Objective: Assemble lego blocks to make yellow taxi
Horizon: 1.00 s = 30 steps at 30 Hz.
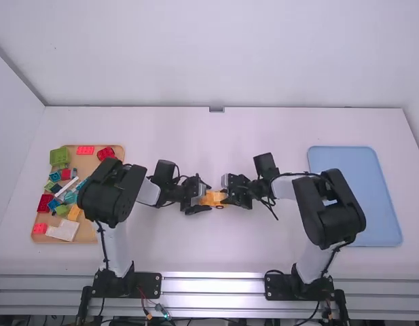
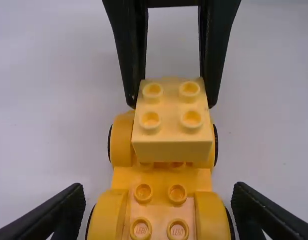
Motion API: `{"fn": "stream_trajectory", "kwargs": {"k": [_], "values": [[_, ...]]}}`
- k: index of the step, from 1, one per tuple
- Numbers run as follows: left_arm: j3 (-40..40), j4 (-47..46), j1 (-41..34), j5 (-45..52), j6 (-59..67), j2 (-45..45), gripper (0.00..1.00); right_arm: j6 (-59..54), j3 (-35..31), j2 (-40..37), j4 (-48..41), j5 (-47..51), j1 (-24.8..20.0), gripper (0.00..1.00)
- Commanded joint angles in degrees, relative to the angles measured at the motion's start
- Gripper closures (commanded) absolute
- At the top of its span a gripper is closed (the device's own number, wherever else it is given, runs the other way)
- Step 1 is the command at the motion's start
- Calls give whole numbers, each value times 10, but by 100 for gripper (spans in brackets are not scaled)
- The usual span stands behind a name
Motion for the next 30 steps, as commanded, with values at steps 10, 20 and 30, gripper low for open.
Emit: {"fn": "stream_trajectory", "kwargs": {"k": [10, 20, 30], "values": [[26, -11, -13, 9, 0, 32, 44, -32, 14, 5, -11, -2, -2, 91], [14, 8, -16, 9, -1, 32, 51, -31, 14, 5, -6, 16, -1, 91], [13, 7, -15, 18, -4, 32, 56, -26, 14, 5, 5, 26, 0, 90]]}}
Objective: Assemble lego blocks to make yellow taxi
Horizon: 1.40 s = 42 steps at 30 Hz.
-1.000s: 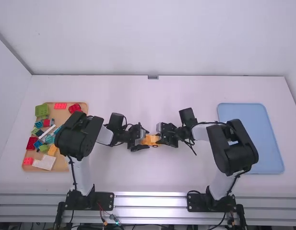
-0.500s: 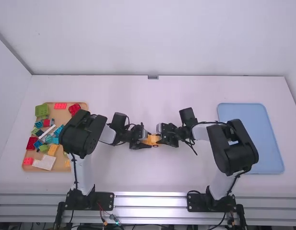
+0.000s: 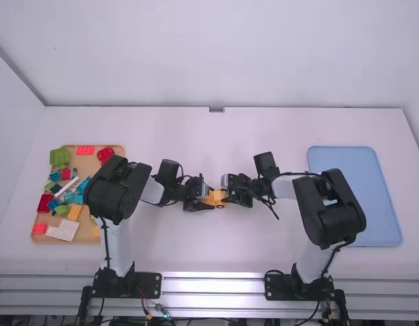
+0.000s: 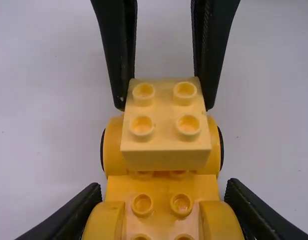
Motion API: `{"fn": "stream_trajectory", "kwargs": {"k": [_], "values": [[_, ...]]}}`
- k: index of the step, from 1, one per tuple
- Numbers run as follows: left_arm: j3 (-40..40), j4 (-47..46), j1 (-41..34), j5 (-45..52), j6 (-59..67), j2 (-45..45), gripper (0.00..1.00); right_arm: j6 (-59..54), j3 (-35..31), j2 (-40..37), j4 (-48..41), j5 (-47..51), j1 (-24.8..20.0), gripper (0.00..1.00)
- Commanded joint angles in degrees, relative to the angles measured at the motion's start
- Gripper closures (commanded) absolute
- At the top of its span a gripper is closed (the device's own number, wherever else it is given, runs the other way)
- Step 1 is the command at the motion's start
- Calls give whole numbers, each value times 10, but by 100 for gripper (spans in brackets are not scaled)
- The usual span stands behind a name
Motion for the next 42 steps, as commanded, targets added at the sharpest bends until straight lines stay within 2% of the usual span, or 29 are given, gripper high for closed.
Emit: {"fn": "stream_trajectory", "kwargs": {"k": [1, 7, 11, 14, 15, 21, 22, 24, 25, 26, 28, 29, 37, 42], "values": [[-7, -1, -2, 23, -2, 6, 56, 1, 11, 5, -1, 11, 1, 90], [-6, 0, 0, 26, -2, 6, 55, 3, 10, 5, -5, 9, 0, 89], [-7, 1, -3, 26, -2, 6, 55, 3, 10, 5, -3, 8, 2, 76], [-6, 1, -1, 26, -3, 6, 55, 3, 11, 5, 0, -2, 7, 55], [-5, 0, 0, 26, -2, 6, 55, 2, 12, 5, 2, -14, 7, 45], [-7, 2, -2, 25, -2, 6, 54, 16, 13, 5, 39, -100, -14, 42], [-7, 1, 0, 25, -2, 6, 55, 16, 12, 5, 46, -124, -21, 42], [-5, 0, 0, 26, -3, 6, 55, 7, 11, 5, 49, -162, -33, 54], [-5, 0, 0, 26, -2, 6, 55, 0, 11, 5, 45, -171, -37, 64], [-6, 2, -1, 26, -2, 6, 55, -1, 11, 5, 40, -170, -40, 81], [-6, 1, -4, 25, -2, 6, 55, 4, 11, 5, 33, -154, -40, 96], [-6, 1, -3, 26, -2, 6, 55, 10, 11, 5, 24, -123, -34, 100], [7, -23, 0, 26, -3, 6, 56, 85, 11, 5, 12, 91, 38, 100], [11, -30, 0, 26, -2, 6, 57, 106, 11, 5, -2, 158, 65, 100]]}}
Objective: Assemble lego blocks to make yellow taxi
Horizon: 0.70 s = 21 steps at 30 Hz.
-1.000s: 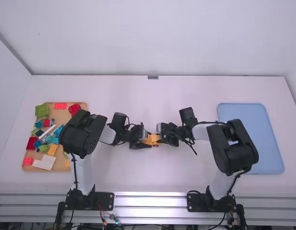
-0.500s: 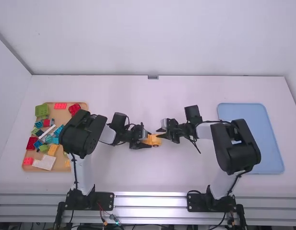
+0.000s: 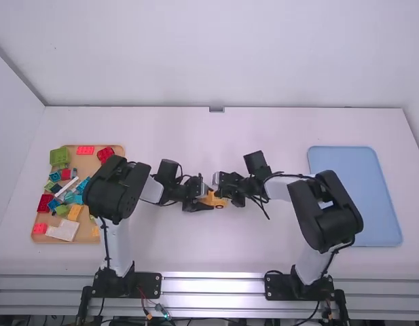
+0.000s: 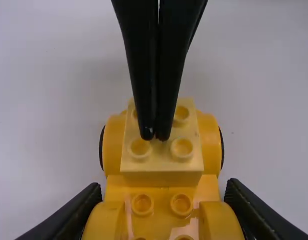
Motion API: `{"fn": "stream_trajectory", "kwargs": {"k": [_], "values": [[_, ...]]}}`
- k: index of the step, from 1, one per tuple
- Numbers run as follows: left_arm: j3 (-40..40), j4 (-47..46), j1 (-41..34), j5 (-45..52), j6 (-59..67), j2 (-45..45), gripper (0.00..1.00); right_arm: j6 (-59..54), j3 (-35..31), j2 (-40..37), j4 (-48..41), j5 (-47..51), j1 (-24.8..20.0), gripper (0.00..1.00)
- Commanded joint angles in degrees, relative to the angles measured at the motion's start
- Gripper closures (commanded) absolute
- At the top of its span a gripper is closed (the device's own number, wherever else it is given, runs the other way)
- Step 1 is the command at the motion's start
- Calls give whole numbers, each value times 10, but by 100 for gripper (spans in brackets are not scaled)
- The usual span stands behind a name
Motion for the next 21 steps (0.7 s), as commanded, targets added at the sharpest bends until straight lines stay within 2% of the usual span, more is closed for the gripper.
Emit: {"fn": "stream_trajectory", "kwargs": {"k": [1, 5, 9, 14, 18, 20, 21], "values": [[5, -4, -5, 22, -5, 6, 57, 17, -4, 12, -19, 103, 14, 100], [3, -2, -5, 22, -5, 6, 57, 17, -8, 12, -43, 122, 15, 100], [3, -1, -5, 22, -5, 6, 57, 43, -32, 46, -1, 148, 5, 100], [4, -2, -5, 22, -4, 6, 57, 4, -33, 88, 24, 94, -13, 100], [3, -3, -5, 22, -5, 6, 56, 0, -33, 51, 32, 19, -26, 100], [3, -2, -5, 22, -5, 6, 55, -1, -33, 3, 37, -52, -41, 100], [2, -3, -5, 22, -5, 6, 55, 0, -33, -28, 42, -84, -51, 87]]}}
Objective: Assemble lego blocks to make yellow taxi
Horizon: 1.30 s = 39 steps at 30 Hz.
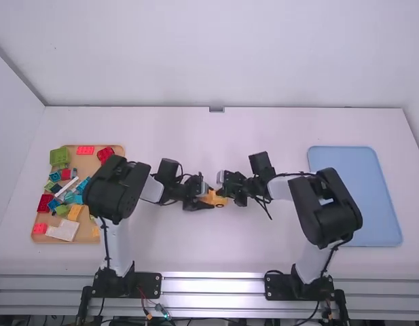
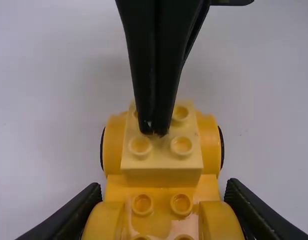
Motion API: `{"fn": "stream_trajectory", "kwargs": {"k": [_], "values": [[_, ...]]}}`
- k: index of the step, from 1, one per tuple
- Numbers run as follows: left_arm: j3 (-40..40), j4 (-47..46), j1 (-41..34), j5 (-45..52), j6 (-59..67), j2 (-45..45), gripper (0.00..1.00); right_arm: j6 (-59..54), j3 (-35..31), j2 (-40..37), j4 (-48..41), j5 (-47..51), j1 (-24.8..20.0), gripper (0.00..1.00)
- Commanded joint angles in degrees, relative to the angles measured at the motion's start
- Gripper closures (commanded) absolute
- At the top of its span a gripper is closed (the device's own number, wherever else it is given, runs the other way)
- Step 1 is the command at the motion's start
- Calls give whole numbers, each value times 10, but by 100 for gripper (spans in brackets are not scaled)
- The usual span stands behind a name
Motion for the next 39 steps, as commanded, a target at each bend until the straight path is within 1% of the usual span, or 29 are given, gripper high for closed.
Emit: {"fn": "stream_trajectory", "kwargs": {"k": [1, 2, 3, 4, 6, 7, 9, 10, 11, 12, 13, 18, 20, 21, 23, 25, 28, 30, 31, 32, 33, 34, 35, 36, 37, 39], "values": [[-3, -3, -4, 25, 1, 6, 55, -2, -14, -61, 3, -44, -26, 73], [-3, -3, -4, 25, 1, 6, 55, 7, -15, -87, 9, -57, -35, 48], [-4, -3, -4, 25, 2, 6, 54, 31, -15, -119, 17, -60, -47, 31], [-5, -2, -4, 24, 2, 6, 54, 49, -15, -139, 19, -56, -55, 1], [-5, -3, -4, 25, 2, 6, 54, 88, -15, -177, 18, -31, -71, 1], [-5, -3, -4, 24, 1, 6, 50, 110, -15, -198, 12, -10, -79, 1], [-5, -2, -4, 24, 2, 6, 38, 125, -15, -221, -3, 13, -86, 1], [-5, 0, -4, 24, 1, 6, 21, 125, -15, -236, -18, 25, -90, 1], [-4, -1, -3, 25, 1, 6, 9, 125, -15, -242, -27, 29, -92, 1], [-3, -3, -4, 25, 1, 4, 3, 118, -15, -246, -34, 30, -93, 1], [-3, -3, -4, 24, 1, 4, 0, 118, -15, -247, -36, 30, -93, 1], [-7, -12, 13, -32, -78, -39, 1, 115, -15, -249, -42, 34, -84, 1], [-13, -50, 27, -38, -77, -75, 1, 115, -15, -249, -42, 50, -79, 1], [-17, -88, 43, -37, -71, -109, 1, 115, -15, -249, -42, 66, -73, 1], [-20, -127, 59, -37, -72, -143, 1, 115, -15, -249, -41, 80, -70, 1], [-22, -204, 93, -49, -76, -209, 1, 116, -15, -249, -39, 100, -62, 1], [-18, -298, 146, -106, -141, -301, 1, 137, -15, -249, -23, 123, -52, 1], [-13, -353, 199, -165, -261, -372, 1, 157, -15, -249, -1, 139, -45, 1], [-12, -362, 212, -177, -303, -388, 1, 161, -15, -249, 4, 144, -43, 1], [-10, -377, 254, -213, -452, -431, 1, 171, -15, -249, 21, 150, -38, 1], [-10, -386, 274, -233, -531, -451, 1, 171, -15, -249, 28, 148, -37, 1], [-10, -389, 285, -243, -566, -460, 1, 171, -15, -249, 30, 148, -37, 1], [-10, -410, 322, -287, -714, -494, 1, 170, -15, -249, 41, 147, -34, 1], [-10, -434, 346, -313, -798, -515, 1, 171, -15, -249, 46, 147, -32, 1], [-10, -455, 360, -330, -847, -527, 1, 171, -15, -249, 49, 147, -31, 1], [-10, -564, 422, -407, -1021, -576, 1, 171, -15, -249, 59, 147, -28, 1]]}}
